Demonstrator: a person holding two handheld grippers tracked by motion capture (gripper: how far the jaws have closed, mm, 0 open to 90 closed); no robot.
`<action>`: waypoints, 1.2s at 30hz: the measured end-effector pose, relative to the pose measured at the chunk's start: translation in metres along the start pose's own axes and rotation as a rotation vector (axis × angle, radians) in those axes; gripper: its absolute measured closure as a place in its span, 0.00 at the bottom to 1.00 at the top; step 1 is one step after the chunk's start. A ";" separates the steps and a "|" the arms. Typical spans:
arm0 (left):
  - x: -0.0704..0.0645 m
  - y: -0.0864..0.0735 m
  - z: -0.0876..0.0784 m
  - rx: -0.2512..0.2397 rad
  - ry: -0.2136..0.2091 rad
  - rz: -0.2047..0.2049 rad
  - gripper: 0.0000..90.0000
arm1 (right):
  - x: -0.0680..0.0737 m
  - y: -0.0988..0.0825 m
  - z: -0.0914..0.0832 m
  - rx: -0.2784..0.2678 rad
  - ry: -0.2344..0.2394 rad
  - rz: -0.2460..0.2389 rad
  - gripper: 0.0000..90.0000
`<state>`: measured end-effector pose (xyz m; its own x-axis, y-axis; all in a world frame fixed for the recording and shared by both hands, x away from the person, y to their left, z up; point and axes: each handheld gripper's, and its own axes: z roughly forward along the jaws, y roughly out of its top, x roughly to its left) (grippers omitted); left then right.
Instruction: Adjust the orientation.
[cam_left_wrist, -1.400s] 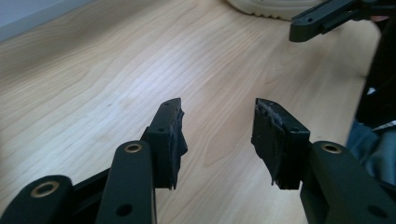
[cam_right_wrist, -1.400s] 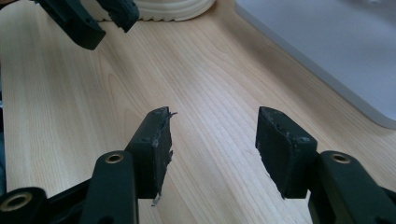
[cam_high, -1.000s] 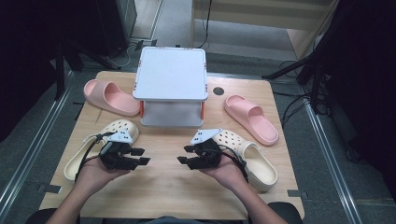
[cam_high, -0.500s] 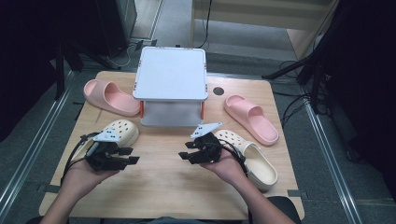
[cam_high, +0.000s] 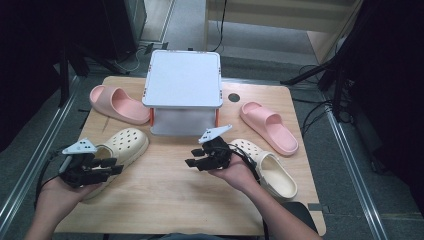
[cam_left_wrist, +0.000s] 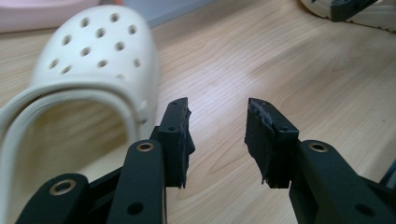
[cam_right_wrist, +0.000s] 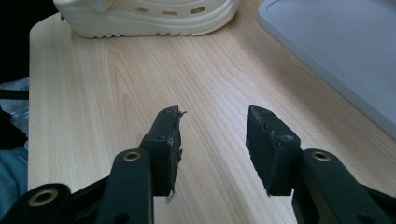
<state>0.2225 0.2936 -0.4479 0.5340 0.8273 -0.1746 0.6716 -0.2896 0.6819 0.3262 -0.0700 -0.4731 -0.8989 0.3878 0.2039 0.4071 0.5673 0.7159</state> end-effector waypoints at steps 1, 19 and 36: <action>0.002 -0.002 -0.001 0.000 0.021 -0.007 0.65 | 0.000 0.001 0.000 0.000 0.001 0.001 0.62; 0.039 -0.010 0.036 0.046 0.009 -0.054 0.84 | -0.001 0.002 0.005 0.012 0.001 0.003 0.61; 0.009 0.021 0.029 -0.032 -0.024 0.020 0.86 | 0.006 -0.005 -0.008 -0.014 -0.025 0.020 0.61</action>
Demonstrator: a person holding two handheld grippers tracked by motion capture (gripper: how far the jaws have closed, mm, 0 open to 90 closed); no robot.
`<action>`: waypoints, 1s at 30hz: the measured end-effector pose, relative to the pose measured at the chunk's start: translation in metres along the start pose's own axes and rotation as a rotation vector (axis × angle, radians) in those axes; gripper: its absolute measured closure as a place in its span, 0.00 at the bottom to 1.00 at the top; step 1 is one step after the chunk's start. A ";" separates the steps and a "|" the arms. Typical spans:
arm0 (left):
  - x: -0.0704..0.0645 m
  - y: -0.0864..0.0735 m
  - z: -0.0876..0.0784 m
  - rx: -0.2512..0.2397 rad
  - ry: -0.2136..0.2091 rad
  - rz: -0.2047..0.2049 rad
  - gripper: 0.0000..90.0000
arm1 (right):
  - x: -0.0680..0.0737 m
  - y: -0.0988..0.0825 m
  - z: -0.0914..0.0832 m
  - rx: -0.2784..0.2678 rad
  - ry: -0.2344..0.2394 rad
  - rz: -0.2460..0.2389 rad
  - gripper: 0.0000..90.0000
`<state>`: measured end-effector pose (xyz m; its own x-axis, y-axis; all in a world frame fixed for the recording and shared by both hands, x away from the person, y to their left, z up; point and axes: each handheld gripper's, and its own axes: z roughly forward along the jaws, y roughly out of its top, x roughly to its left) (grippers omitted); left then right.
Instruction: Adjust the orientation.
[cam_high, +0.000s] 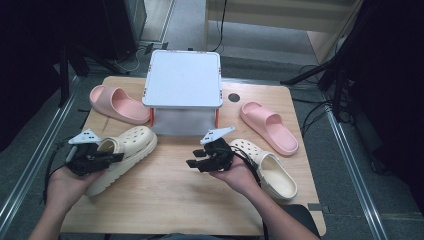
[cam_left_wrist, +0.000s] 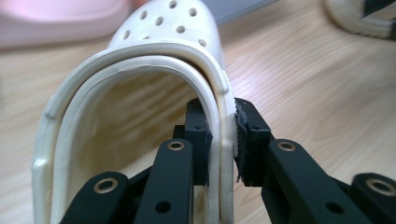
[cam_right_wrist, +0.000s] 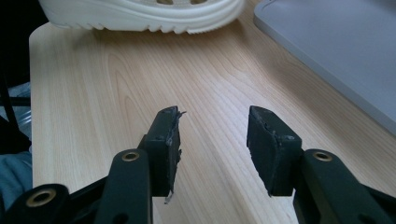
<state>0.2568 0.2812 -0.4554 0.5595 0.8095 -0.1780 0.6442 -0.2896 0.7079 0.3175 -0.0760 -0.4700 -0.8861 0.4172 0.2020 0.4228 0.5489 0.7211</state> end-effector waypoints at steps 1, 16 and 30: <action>0.000 0.000 0.000 0.000 0.000 0.000 0.86 | 0.000 0.000 0.000 0.000 0.000 0.000 0.61; -0.047 0.041 0.055 0.086 -0.200 0.158 0.86 | 0.005 -0.029 -0.029 -0.052 -0.106 0.037 0.59; -0.056 0.044 0.075 0.127 -0.254 0.205 0.85 | 0.007 -0.042 -0.032 -0.040 -0.168 0.122 0.64</action>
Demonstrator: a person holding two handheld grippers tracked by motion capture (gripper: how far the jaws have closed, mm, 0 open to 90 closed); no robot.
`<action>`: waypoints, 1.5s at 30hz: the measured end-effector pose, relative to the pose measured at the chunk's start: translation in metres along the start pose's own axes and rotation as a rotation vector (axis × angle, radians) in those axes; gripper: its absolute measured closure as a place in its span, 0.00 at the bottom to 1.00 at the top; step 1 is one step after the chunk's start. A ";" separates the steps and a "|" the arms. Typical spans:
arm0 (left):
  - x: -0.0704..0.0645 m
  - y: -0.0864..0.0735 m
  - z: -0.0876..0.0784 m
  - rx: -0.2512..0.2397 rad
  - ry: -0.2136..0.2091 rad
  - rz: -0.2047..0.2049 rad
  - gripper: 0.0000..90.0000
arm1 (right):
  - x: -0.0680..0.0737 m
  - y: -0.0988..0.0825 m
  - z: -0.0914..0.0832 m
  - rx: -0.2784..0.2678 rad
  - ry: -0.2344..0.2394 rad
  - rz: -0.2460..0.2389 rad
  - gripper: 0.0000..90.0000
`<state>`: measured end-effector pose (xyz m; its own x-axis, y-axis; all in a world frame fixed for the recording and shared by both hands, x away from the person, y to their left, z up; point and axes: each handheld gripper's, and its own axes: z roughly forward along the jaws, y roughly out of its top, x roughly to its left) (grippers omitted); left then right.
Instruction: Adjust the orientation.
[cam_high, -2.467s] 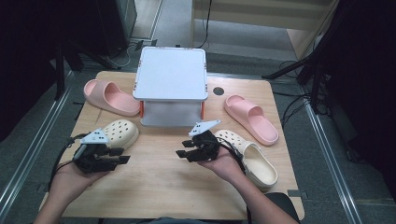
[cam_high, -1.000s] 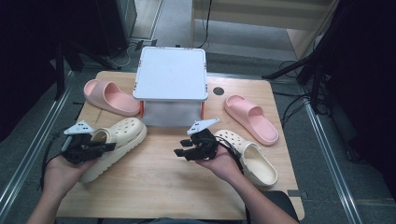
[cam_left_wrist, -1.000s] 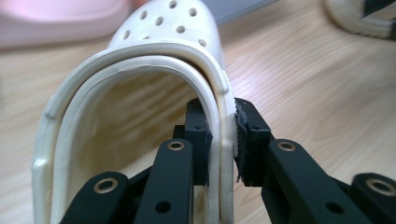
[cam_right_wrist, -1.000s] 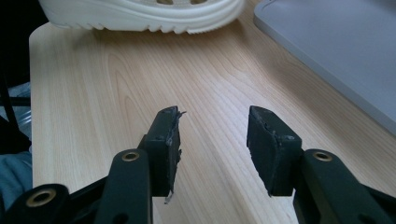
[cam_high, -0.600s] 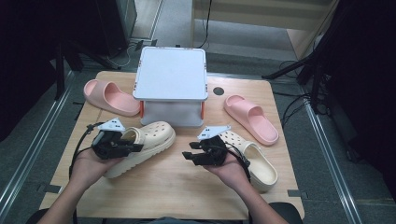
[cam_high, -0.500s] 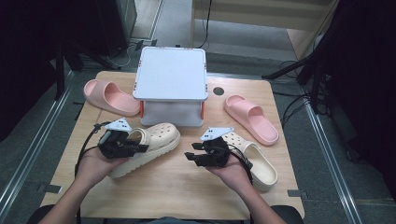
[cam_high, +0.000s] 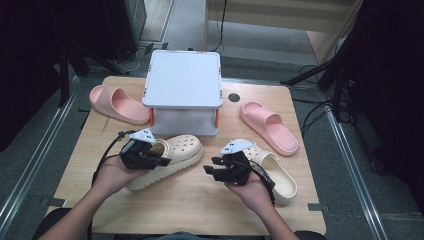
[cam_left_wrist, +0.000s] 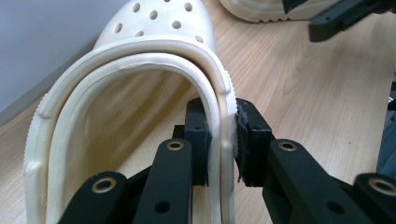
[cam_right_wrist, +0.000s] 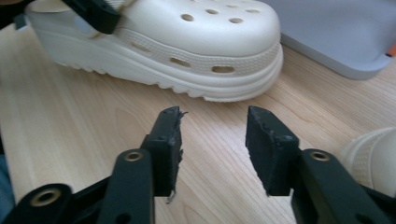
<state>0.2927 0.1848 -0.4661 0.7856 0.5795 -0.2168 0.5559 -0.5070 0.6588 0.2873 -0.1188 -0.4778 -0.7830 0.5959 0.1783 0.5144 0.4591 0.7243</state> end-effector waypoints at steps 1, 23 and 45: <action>0.000 0.000 0.000 0.000 0.000 0.000 0.85 | 0.000 0.000 0.000 0.000 0.000 0.000 0.64; 0.002 -0.006 -0.039 -0.038 0.003 -0.002 0.67 | 0.003 0.006 0.010 -0.021 0.012 0.027 0.73; 0.059 -0.045 -0.035 0.028 0.140 -0.151 0.99 | 0.020 0.018 0.056 0.081 0.079 -0.025 1.00</action>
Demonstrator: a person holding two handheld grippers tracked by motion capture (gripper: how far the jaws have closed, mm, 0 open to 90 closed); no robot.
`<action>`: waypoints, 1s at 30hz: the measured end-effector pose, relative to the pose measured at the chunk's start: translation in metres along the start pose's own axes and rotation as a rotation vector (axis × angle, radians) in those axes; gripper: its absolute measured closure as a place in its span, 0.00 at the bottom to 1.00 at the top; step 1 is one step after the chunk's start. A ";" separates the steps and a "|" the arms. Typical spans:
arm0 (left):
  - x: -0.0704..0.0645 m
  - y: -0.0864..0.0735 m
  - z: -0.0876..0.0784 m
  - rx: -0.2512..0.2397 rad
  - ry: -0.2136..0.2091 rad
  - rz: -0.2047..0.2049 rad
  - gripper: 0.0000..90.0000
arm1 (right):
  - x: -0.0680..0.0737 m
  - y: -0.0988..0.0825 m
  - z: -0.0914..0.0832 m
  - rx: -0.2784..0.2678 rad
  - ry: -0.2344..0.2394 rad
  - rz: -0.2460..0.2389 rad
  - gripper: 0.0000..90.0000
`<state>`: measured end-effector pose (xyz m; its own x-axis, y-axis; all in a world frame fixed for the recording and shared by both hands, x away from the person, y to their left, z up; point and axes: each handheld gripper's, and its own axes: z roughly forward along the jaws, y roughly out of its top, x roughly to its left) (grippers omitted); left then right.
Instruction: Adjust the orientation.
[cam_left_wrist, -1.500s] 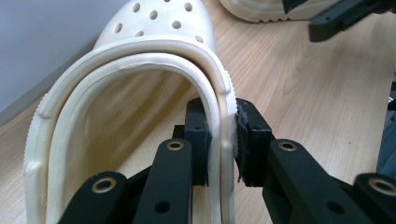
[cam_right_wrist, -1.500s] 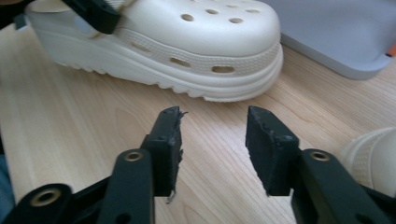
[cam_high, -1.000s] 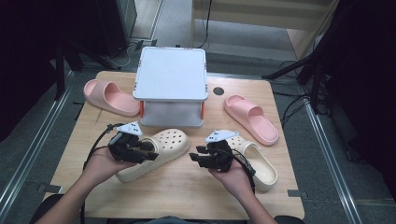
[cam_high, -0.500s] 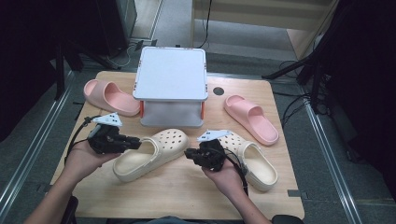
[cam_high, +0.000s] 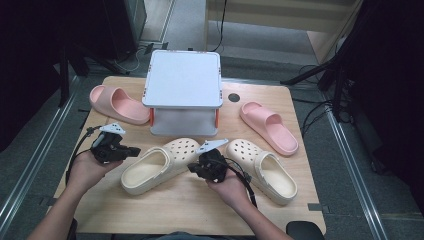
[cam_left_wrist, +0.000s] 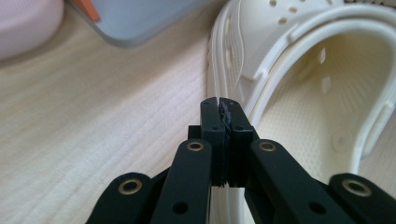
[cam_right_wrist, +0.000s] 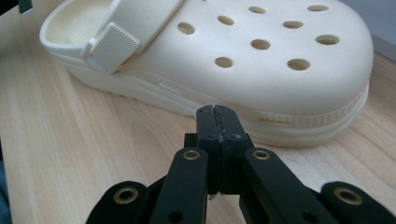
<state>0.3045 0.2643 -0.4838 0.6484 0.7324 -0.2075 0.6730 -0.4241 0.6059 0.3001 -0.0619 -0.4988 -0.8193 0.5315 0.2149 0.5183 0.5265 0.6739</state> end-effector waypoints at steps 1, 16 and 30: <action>-0.001 -0.003 0.000 0.005 -0.037 -0.019 0.96 | -0.002 0.002 0.002 0.002 0.002 0.007 0.99; -0.017 -0.019 -0.007 -0.009 -0.079 -0.065 0.99 | -0.013 0.014 0.008 0.021 0.004 0.004 0.99; -0.048 -0.024 0.000 -0.001 -0.148 -0.046 0.99 | -0.025 0.022 0.009 0.012 -0.021 0.026 0.99</action>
<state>0.2575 0.2395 -0.4881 0.6625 0.6645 -0.3458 0.7028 -0.3915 0.5940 0.3342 -0.0578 -0.4953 -0.8004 0.5587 0.2172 0.5422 0.5202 0.6599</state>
